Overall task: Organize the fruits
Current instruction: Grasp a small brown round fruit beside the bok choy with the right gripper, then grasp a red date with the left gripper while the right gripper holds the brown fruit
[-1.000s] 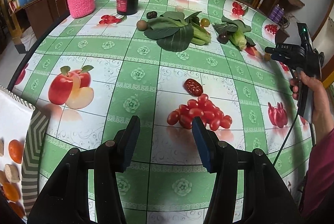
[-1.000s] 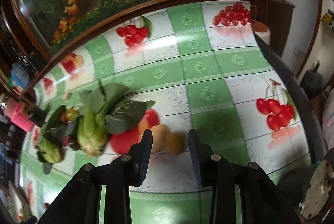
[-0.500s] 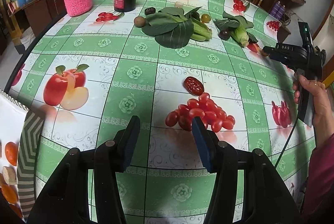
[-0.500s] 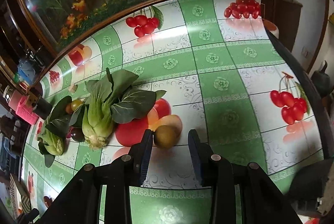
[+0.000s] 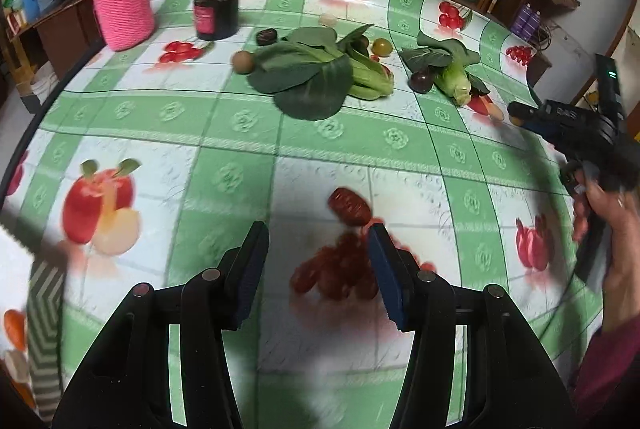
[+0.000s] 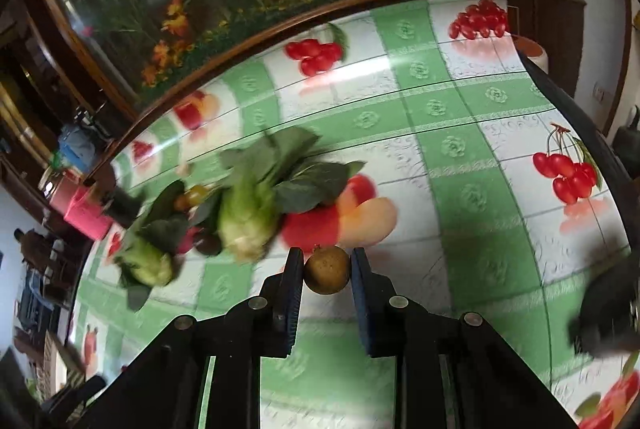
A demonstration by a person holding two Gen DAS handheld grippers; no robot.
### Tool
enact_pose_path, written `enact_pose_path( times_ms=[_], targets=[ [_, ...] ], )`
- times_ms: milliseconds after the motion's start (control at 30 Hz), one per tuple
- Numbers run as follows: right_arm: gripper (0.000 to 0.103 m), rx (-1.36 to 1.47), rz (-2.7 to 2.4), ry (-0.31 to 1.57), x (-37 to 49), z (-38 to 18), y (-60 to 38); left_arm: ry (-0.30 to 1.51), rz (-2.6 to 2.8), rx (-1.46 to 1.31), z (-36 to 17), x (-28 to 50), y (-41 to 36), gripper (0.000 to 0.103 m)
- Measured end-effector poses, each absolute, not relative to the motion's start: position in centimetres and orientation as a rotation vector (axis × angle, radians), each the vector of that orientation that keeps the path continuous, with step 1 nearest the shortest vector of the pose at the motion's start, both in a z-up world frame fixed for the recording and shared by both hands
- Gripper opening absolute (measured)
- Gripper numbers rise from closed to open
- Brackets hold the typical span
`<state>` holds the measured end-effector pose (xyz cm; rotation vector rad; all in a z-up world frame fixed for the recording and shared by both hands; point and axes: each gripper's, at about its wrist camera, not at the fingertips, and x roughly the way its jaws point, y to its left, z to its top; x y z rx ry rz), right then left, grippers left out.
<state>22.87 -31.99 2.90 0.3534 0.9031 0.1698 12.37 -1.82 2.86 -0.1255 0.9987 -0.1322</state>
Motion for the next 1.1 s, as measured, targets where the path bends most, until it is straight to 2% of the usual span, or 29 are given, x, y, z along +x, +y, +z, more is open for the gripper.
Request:
enact_pose_path(
  times_ms=[300,400,667,1100],
  targets=[
    [0.023,0.335,0.238,0.902,19.8,3.4,-29.7,1.028,-0.140,-0.113,1.8,15.3,-3.8,0.050],
    [0.023,0.328,0.254,0.899,18.9,3.6,-29.2,1.037,-0.177,-0.122,1.7,15.5,-3.9,0.025],
    [0.023,0.339,0.331,0.858,15.2,5.3,-27.0,1.028,-0.184,-0.139,2.4,13.5,-2.1,0.024],
    [0.023,0.232,0.565,0.874,6.3,5.5,-15.5,0.932,-0.110,-0.039,5.4,2.0,3.7,0.025]
  ],
)
